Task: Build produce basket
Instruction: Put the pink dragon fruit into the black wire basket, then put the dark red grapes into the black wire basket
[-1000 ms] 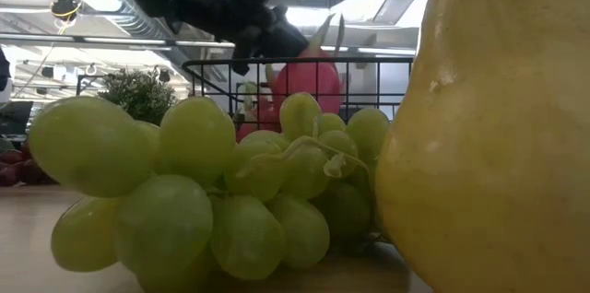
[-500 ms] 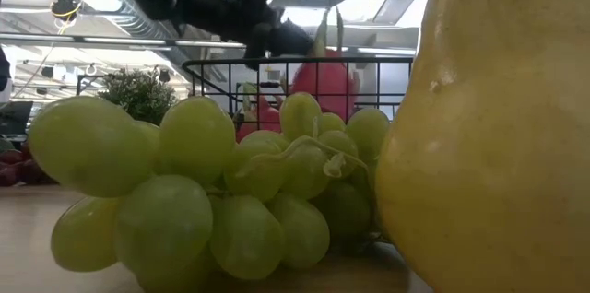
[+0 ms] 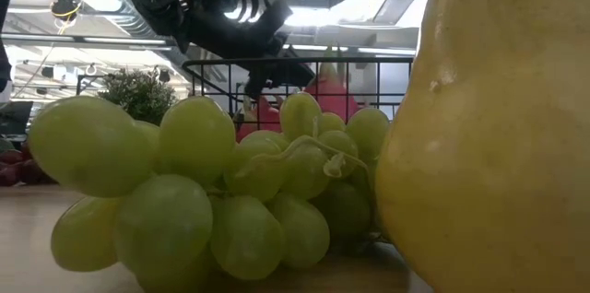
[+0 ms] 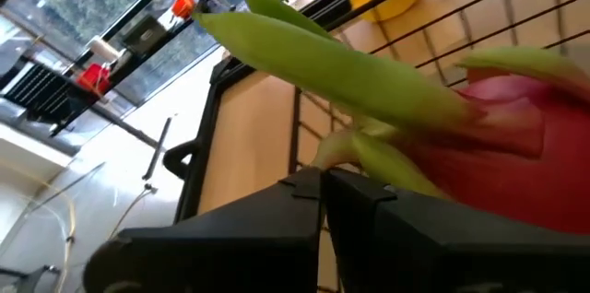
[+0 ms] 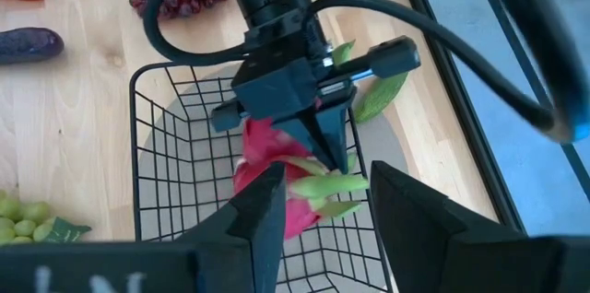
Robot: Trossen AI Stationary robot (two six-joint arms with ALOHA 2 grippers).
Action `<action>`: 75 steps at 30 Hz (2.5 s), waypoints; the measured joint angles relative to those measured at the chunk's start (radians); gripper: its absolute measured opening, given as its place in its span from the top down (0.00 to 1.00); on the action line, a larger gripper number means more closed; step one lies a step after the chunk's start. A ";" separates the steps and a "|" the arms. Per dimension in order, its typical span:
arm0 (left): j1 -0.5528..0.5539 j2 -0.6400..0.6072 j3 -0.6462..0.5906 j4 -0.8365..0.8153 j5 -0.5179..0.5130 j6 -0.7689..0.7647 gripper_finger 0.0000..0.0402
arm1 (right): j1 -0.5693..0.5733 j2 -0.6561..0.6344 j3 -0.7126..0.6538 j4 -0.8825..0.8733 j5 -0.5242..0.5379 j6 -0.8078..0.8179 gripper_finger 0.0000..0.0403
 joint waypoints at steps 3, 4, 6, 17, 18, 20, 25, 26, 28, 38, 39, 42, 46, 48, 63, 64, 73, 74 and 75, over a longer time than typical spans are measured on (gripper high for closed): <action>0.002 0.000 0.000 -0.001 -0.043 0.001 1.00 | 0.000 0.000 0.000 0.000 0.000 0.000 0.63; 0.003 0.000 0.000 -0.001 -0.046 0.001 1.00 | 0.000 0.000 0.000 0.000 0.000 0.000 0.63; 0.006 0.000 0.000 -0.001 -0.046 0.002 0.99 | 0.000 0.000 0.000 0.000 0.000 0.001 0.63; 0.011 0.000 0.000 -0.003 -0.046 0.002 0.83 | 0.000 0.000 0.000 0.000 0.000 0.002 0.63; 0.014 0.000 0.000 -0.002 -0.060 0.002 0.82 | 0.000 0.000 0.000 0.000 0.000 0.002 0.63; 0.020 0.000 0.000 0.000 -0.102 0.002 0.82 | 0.000 0.000 0.000 0.000 0.000 0.002 0.63; 0.045 0.000 0.000 0.007 -0.187 0.002 0.83 | 0.000 0.000 0.000 -0.012 0.000 0.002 0.63; 0.048 0.000 0.000 0.007 -0.189 0.002 0.83 | 0.000 0.000 0.000 -0.013 0.000 0.002 0.63; 0.051 0.000 0.000 0.006 -0.199 0.003 0.82 | 0.000 0.000 0.000 -0.013 0.000 0.002 0.63; 0.012 -0.049 -0.001 0.008 -0.199 0.118 0.83 | 0.000 0.000 0.000 -0.015 -0.001 0.004 0.63; 0.011 -0.053 -0.001 -0.002 -0.199 0.134 0.82 | 0.000 0.000 0.000 -0.015 0.000 0.003 0.63; 0.011 -0.061 0.000 0.006 -0.199 0.157 0.82 | -0.001 0.000 0.000 -0.018 0.000 0.003 0.63; 0.011 -0.071 -0.001 -0.006 -0.210 0.153 0.82 | -0.014 0.000 0.000 -0.057 -0.001 0.037 0.63; 0.011 -0.092 -0.001 0.002 -0.234 0.153 0.82 | -0.028 0.000 0.000 -0.086 0.000 0.060 0.63; 0.011 -0.399 -0.001 -0.394 -0.379 -0.167 0.82 | -0.198 -0.021 0.000 -0.218 0.000 0.060 0.63; 0.011 -0.425 -0.001 -0.442 -0.389 -0.207 0.82 | -0.209 -0.032 0.000 -0.219 0.000 0.054 0.63; 0.011 -0.631 0.000 -0.843 -0.404 -0.633 0.82 | -0.287 -0.175 -0.051 -0.178 -0.014 0.062 0.63; 0.011 -0.650 0.000 -0.901 -0.403 -0.688 0.82 | -0.292 -0.201 -0.080 -0.158 -0.032 0.074 0.63; 0.011 -0.664 0.000 -0.954 -0.400 -0.744 0.82 | -0.296 -0.228 -0.118 -0.132 -0.054 0.084 0.63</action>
